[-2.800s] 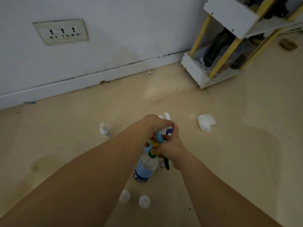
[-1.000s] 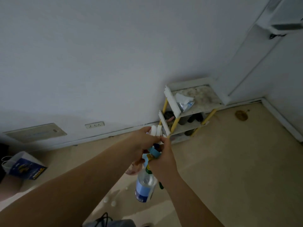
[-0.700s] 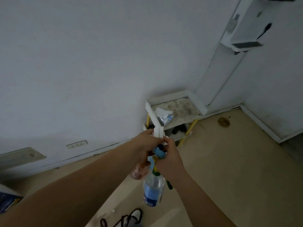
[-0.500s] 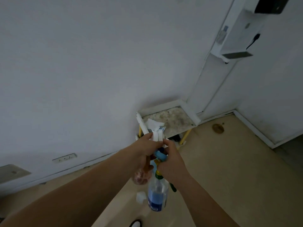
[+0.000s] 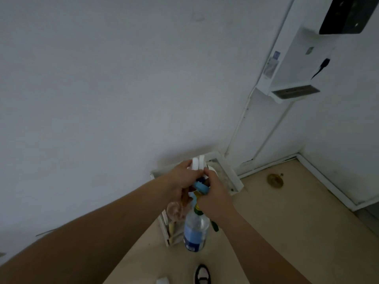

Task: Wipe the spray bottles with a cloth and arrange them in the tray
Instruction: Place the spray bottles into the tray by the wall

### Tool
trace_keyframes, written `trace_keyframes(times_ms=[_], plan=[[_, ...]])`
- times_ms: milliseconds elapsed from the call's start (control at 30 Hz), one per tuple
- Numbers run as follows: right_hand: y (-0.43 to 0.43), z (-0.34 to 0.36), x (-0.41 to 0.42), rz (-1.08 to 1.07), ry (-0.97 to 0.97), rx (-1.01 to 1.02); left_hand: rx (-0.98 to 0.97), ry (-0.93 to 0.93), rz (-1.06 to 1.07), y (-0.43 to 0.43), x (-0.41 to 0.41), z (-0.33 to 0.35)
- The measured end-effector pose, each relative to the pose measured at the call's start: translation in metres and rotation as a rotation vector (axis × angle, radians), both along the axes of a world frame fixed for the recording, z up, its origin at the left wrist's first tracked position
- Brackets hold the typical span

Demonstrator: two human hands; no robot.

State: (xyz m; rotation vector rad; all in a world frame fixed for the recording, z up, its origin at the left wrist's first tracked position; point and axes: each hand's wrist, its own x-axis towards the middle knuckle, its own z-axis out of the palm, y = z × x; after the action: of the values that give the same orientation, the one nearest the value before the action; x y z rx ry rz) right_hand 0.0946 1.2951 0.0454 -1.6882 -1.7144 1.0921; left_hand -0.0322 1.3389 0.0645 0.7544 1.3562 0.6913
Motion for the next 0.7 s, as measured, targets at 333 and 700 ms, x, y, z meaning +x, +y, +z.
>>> trace_keyframes(times_ms=[333, 700], plan=[[0.136, -0.062, 0.033, -0.009, 0.107, -0.062, 0.117, 0.308, -0.092, 0.142, 0.038, -0.042], [0.180, -0.109, 0.009, 0.126, 0.056, -0.110, 0.080, 0.442, -0.055, 0.174, 0.010, -0.102]])
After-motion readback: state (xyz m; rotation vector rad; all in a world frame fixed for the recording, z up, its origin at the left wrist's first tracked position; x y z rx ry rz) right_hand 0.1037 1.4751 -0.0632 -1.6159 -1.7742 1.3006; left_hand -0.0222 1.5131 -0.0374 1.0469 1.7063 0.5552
